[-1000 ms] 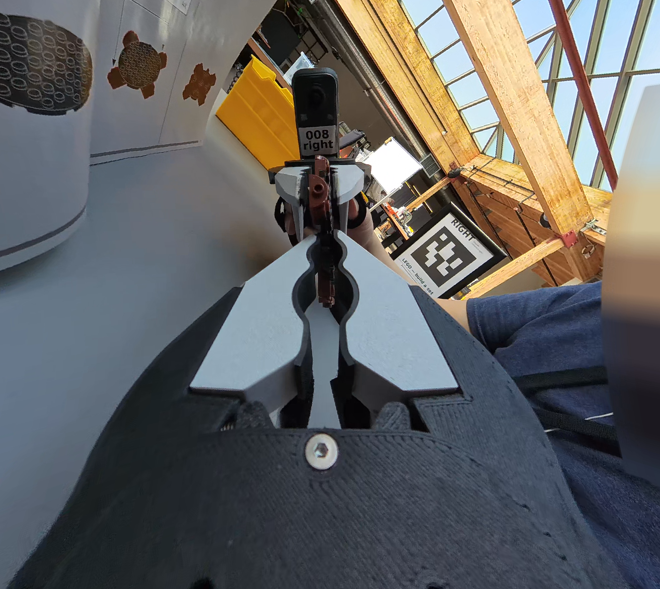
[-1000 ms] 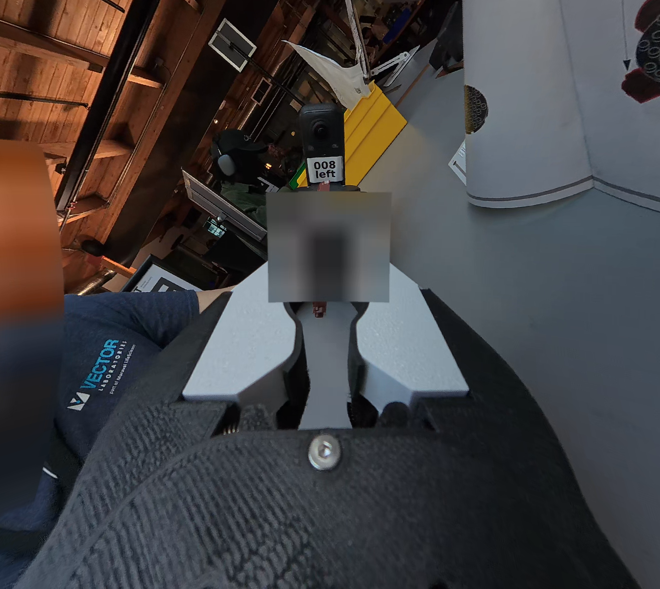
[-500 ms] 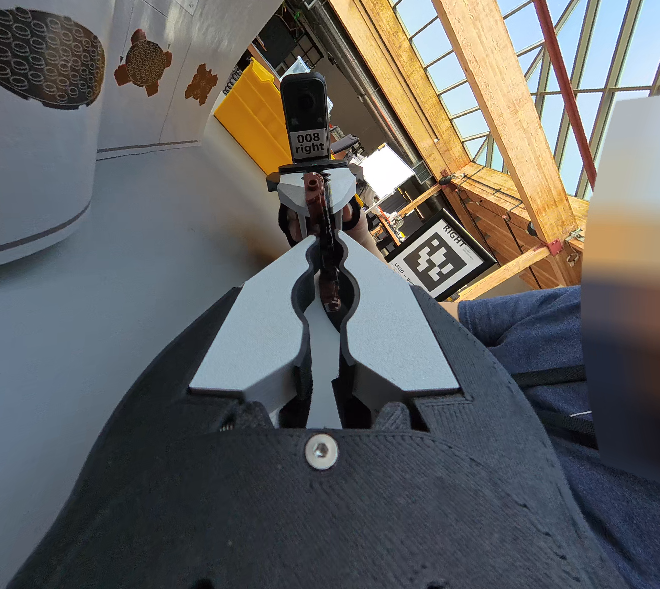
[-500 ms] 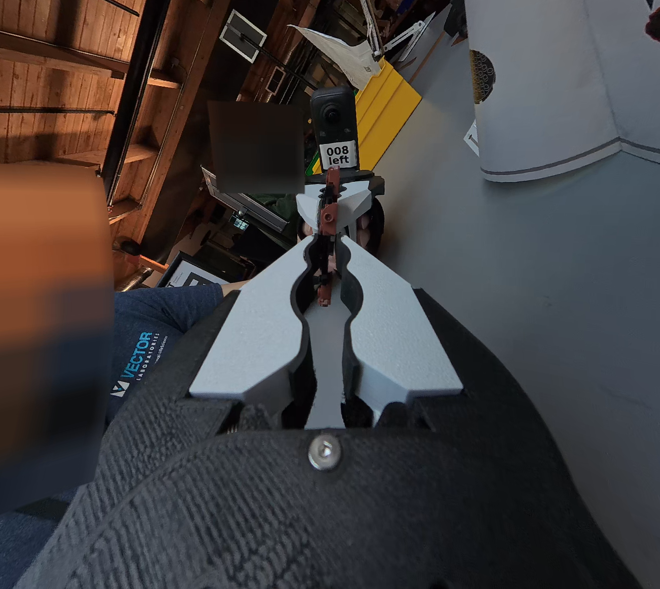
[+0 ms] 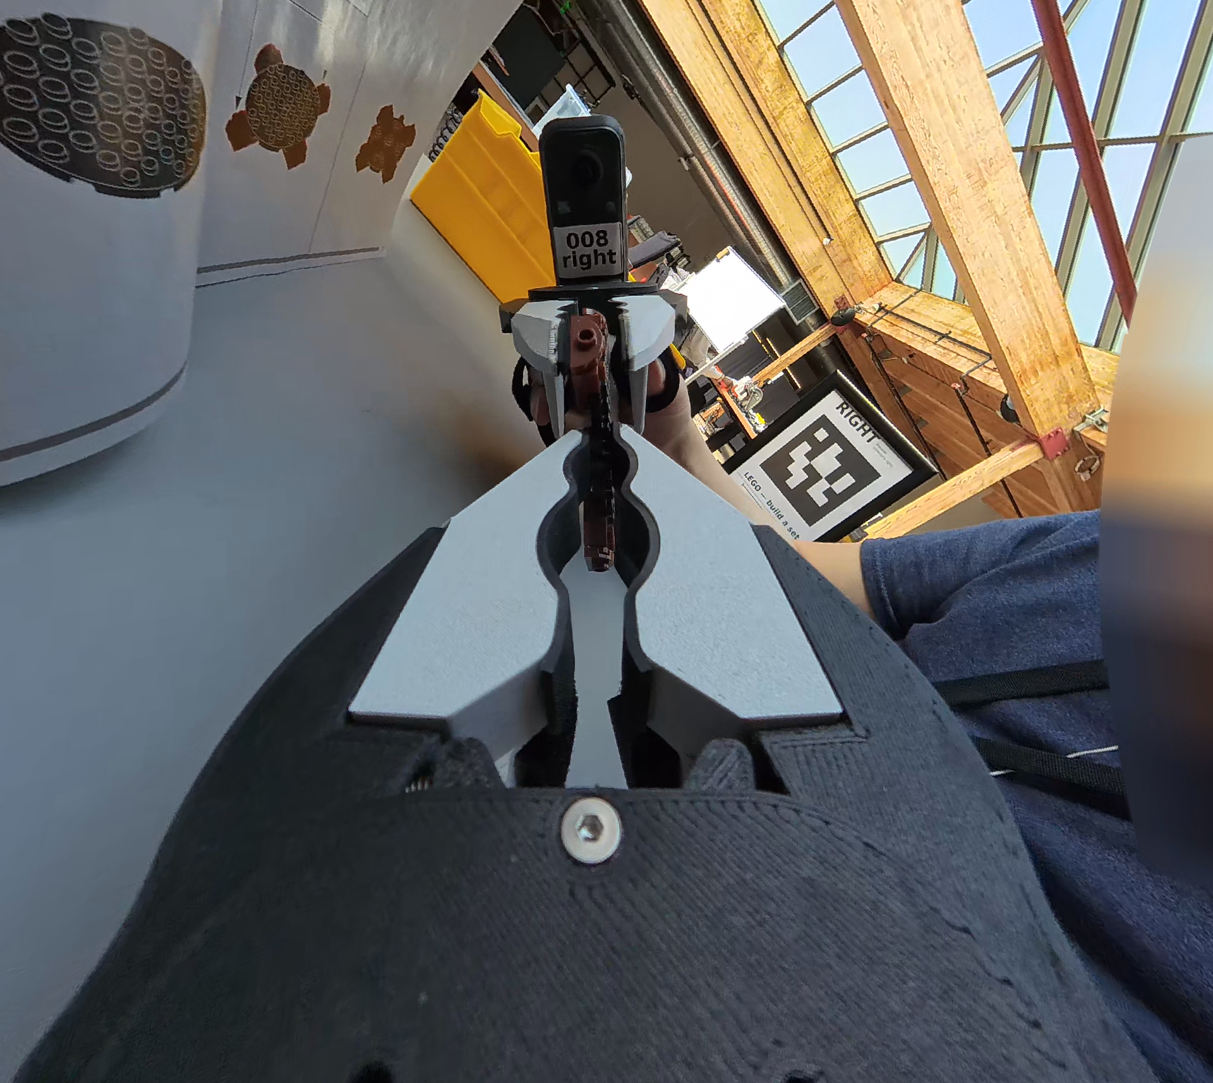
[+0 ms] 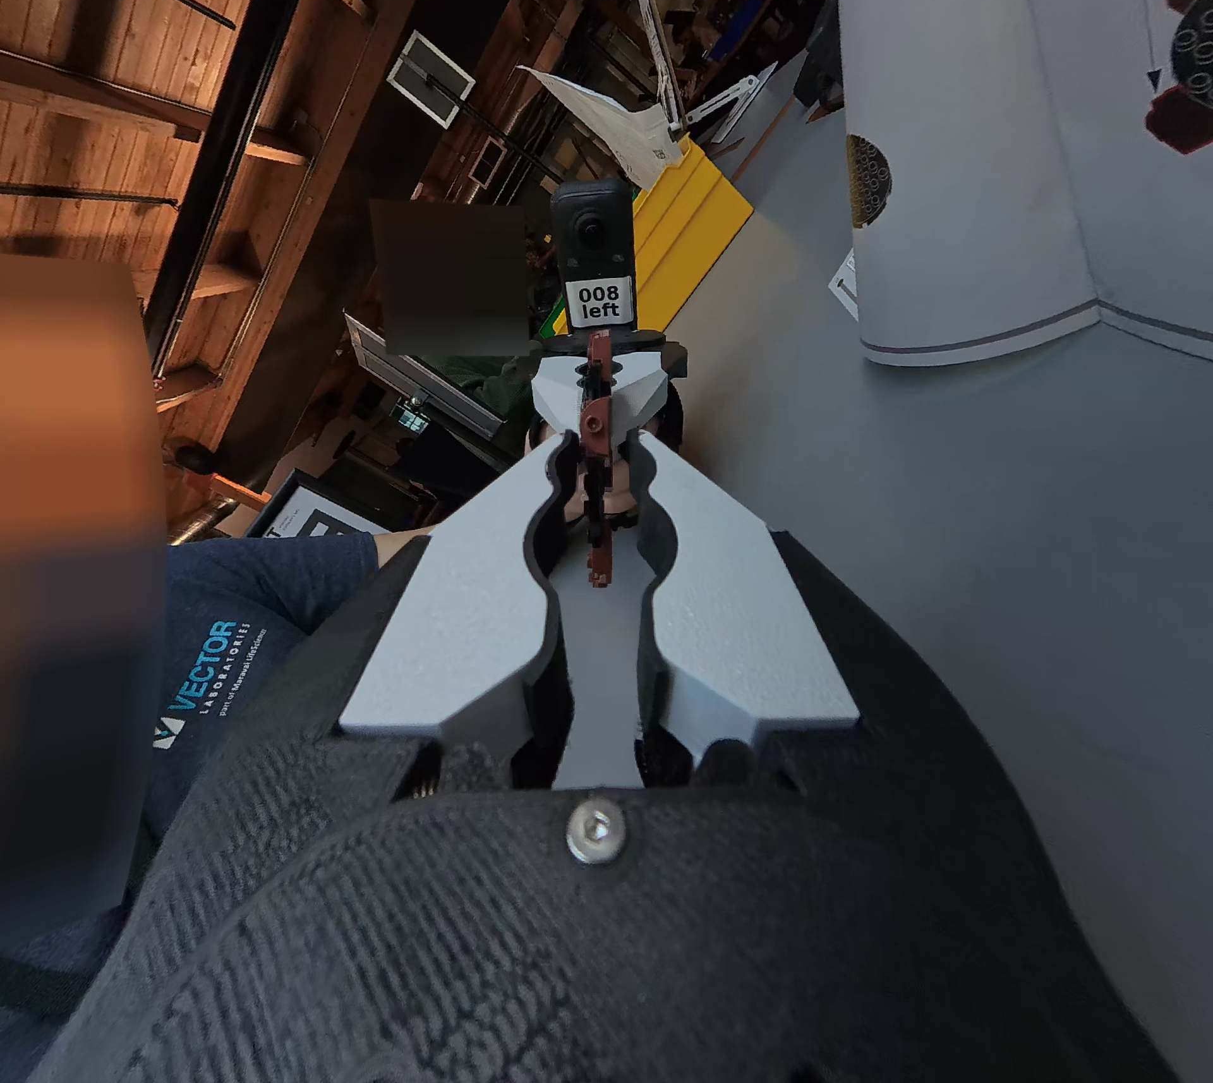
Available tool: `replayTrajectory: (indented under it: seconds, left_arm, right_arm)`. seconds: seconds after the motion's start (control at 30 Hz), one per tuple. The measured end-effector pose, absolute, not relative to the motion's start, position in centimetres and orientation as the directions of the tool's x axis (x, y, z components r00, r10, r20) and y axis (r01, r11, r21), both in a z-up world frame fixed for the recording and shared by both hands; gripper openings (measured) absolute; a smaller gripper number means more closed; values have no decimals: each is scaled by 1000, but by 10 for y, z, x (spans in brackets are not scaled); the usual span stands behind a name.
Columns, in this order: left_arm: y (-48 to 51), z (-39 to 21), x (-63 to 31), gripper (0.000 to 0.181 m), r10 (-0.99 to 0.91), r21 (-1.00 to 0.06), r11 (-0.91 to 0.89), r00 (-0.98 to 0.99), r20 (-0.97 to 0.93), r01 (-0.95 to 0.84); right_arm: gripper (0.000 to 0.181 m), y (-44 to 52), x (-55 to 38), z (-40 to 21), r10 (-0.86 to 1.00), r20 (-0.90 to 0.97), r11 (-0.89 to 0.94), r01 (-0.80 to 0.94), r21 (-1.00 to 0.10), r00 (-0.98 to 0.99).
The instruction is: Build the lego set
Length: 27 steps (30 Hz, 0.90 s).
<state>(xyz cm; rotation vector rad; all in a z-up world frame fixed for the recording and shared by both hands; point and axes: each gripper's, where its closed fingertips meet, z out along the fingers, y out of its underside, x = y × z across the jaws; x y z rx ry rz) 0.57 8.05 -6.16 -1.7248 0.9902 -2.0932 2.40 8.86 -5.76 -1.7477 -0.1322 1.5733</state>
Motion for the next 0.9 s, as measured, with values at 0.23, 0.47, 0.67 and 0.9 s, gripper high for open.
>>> replayTrajectory:
  seconds: [0.23, 0.47, 0.67, 0.9]
  left_arm:
    - [79, -64, 6, 1, -584, -639, -733, -266, 767, -233]
    - [76, -68, 7, 1, -564, -622, -737, -268, 781, -265]
    - [74, -63, 7, 4, -556, -626, -735, -298, 776, -258]
    - [74, -63, 6, 8, -500, -582, -765, -316, 806, -276]
  right_arm:
    - [7, 86, 23, -58, 532, -813, -714, -392, -580, 236]
    - [7, 80, 23, -64, 540, -812, -739, -336, -584, 222]
    - [6, 80, 26, -63, 486, -859, -775, -375, -508, 161]
    - [6, 84, 33, -60, 481, -862, -759, -416, -501, 160]
